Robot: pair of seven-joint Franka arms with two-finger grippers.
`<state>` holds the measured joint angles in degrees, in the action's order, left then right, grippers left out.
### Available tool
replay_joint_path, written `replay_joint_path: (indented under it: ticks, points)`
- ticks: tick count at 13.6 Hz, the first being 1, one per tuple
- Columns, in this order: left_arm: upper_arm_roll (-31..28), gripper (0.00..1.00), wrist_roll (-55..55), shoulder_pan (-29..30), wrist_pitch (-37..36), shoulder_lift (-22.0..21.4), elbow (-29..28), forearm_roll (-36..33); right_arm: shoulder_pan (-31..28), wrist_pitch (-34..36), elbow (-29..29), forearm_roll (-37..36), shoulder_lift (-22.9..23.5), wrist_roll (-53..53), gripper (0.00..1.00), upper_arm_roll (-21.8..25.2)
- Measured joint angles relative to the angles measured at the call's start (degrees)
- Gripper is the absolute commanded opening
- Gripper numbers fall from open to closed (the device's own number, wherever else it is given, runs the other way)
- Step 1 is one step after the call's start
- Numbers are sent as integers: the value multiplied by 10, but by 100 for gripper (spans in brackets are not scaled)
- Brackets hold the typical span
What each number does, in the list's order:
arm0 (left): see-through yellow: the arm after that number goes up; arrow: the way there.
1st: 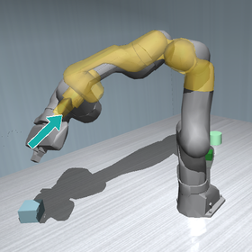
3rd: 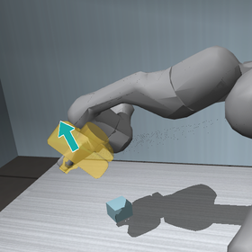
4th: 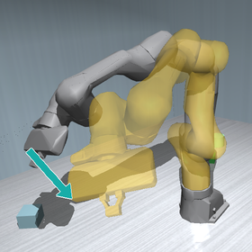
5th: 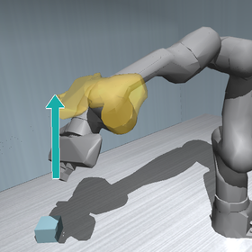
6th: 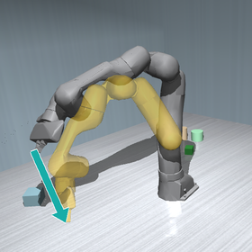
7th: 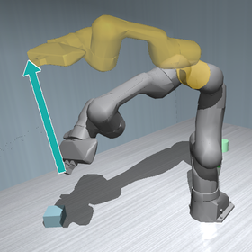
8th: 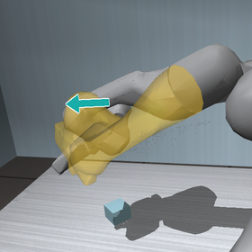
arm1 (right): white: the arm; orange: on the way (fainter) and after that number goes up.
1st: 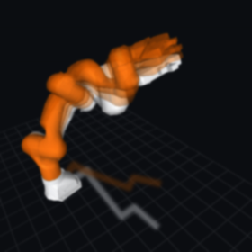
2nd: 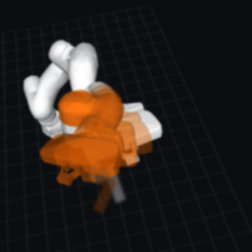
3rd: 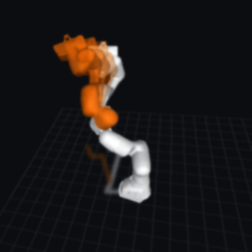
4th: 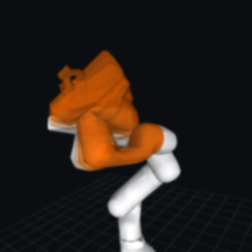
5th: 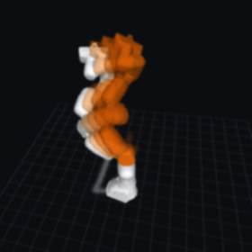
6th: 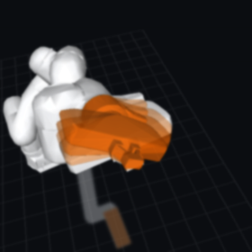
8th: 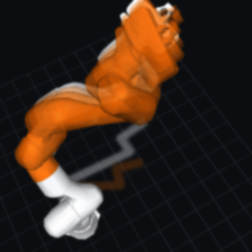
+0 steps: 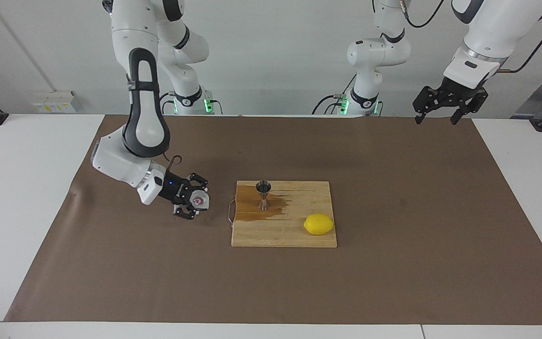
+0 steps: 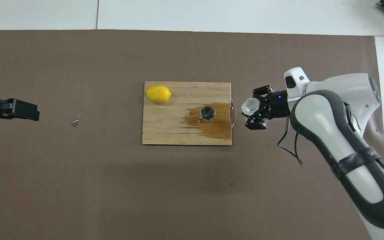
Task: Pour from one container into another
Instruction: 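Lift the white cup with the right gripper and move it above the silver cup, then tilt the white cup with the right gripper to pour into the silver cup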
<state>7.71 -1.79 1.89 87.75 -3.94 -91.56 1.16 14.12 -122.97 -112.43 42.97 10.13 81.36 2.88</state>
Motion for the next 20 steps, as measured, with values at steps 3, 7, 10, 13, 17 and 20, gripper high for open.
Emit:
replay_joint_path:
  ticks: [3, 7, 10, 13, 17, 20]
  points:
    - [0, 100, 0, 0, 0, 0, 0, 0, 53, -15, 8, -79, -13, -97, 27, -1]
    - [0, 100, 0, 0, 0, 0, 0, 0, 78, -41, 8, -154, -13, -147, 27, -1]
    - [0, 100, 0, 0, 0, 0, 0, 0, 104, -87, 8, -209, -12, -187, 27, -1]
    - [0, 100, 0, 0, 0, 0, 0, 0, 126, -117, 8, -254, -10, -201, 27, -1]
    - [0, 100, 0, 0, 0, 0, 0, 0, 141, -154, 8, -324, -8, -201, 32, -1]
    - [0, 100, 0, 0, 0, 0, 0, 0, 145, -182, 8, -365, -2, -201, 32, -1]
